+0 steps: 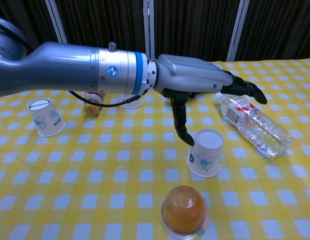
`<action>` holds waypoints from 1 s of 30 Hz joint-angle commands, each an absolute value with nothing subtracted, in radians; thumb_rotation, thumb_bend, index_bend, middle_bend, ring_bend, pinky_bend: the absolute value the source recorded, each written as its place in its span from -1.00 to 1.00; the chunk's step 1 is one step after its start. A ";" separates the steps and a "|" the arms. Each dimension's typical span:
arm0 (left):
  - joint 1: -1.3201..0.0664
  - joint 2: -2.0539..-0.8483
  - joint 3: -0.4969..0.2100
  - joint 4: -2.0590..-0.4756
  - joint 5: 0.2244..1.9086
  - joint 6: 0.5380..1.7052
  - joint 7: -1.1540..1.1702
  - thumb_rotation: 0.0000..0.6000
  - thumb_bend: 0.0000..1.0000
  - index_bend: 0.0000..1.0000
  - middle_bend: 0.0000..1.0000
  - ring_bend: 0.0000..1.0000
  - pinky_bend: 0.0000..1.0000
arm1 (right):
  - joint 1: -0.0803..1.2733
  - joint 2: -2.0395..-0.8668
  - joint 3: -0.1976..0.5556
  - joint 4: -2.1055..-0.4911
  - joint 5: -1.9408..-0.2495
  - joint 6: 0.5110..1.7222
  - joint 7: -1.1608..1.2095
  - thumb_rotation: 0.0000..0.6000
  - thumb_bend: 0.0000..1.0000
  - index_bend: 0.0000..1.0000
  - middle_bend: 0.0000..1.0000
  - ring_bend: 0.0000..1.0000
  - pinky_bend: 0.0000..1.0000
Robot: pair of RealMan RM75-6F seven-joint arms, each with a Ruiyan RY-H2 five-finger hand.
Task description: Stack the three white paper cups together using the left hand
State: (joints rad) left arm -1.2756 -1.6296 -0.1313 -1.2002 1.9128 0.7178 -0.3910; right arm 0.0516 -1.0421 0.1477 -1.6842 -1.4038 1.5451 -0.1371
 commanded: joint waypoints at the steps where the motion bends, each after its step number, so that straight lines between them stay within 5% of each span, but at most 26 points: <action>1: -1.305 -1.665 -0.105 -1.160 1.900 0.718 -0.396 1.00 -1.00 -0.88 -0.94 -0.93 -0.89 | 0.051 -1.040 0.149 -1.679 -1.399 1.543 -0.130 1.00 -1.00 -1.00 -1.00 -1.00 -1.00; 11: -1.324 -1.751 -0.070 -1.063 1.853 0.731 -0.393 1.00 -0.91 -0.72 -0.80 -0.71 -0.51 | 0.045 -1.036 0.151 -1.678 -1.396 1.552 -0.120 1.00 -1.00 -1.00 -1.00 -1.00 -1.00; 22: -1.333 -1.835 -0.053 -0.977 1.789 0.717 -0.324 1.00 -0.54 -0.28 -0.34 -0.30 -0.02 | 0.045 -1.034 0.156 -1.672 -1.385 1.550 -0.112 1.00 -1.00 -1.00 -1.00 -1.00 -1.00; 30: -1.326 -1.836 -0.060 -0.968 1.749 0.742 -0.259 1.00 -0.35 -0.01 -0.13 -0.12 0.11 | 0.044 -1.035 0.157 -1.670 -1.380 1.550 -0.113 1.00 -1.00 -1.00 -1.00 -1.00 -1.00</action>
